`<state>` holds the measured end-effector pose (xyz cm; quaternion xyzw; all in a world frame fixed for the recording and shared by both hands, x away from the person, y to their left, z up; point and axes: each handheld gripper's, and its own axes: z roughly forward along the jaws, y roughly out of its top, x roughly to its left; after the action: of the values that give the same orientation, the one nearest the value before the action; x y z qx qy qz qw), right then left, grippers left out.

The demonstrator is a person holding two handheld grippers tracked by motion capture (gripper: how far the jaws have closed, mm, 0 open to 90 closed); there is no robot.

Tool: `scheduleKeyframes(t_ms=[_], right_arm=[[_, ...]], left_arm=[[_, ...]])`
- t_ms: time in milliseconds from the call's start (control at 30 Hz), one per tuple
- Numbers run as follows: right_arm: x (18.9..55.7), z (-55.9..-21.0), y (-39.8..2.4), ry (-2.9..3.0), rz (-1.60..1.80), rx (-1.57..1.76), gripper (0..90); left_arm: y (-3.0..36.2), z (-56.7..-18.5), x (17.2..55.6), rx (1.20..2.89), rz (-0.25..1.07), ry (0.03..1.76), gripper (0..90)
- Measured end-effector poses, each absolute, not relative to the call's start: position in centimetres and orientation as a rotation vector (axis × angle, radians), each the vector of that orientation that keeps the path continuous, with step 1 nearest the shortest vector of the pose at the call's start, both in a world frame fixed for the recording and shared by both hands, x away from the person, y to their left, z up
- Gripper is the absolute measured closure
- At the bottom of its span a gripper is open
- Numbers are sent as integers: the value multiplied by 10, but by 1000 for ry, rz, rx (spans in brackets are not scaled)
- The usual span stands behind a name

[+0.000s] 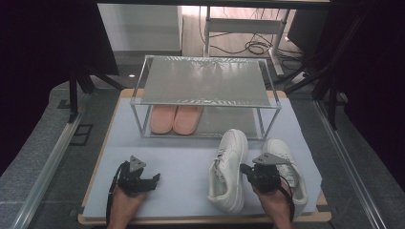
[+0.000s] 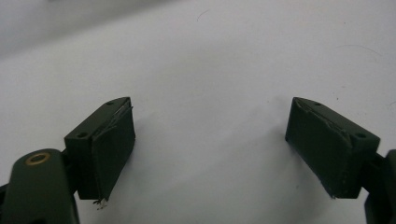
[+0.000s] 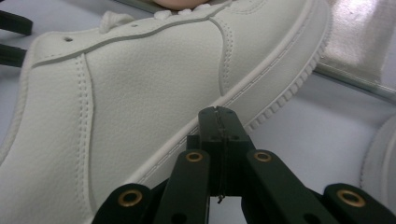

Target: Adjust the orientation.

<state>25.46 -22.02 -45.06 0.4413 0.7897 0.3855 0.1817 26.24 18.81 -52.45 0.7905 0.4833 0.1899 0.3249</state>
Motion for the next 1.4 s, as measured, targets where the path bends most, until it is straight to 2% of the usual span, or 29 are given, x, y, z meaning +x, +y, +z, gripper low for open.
scheduleKeyframes(t_ms=[933, 1200, 1400], right_arm=[[266, -468, -210, 2145, 795, 1298, 900], [273, -495, -196, 2262, 924, 1283, 900], [277, -498, -189, 2260, 971, 1267, 899]], left_arm=[[188, -525, 263, 2072, 497, 1268, 158], [188, -525, 262, 2073, 497, 1268, 158], [188, -525, 262, 2072, 497, 1268, 158]])
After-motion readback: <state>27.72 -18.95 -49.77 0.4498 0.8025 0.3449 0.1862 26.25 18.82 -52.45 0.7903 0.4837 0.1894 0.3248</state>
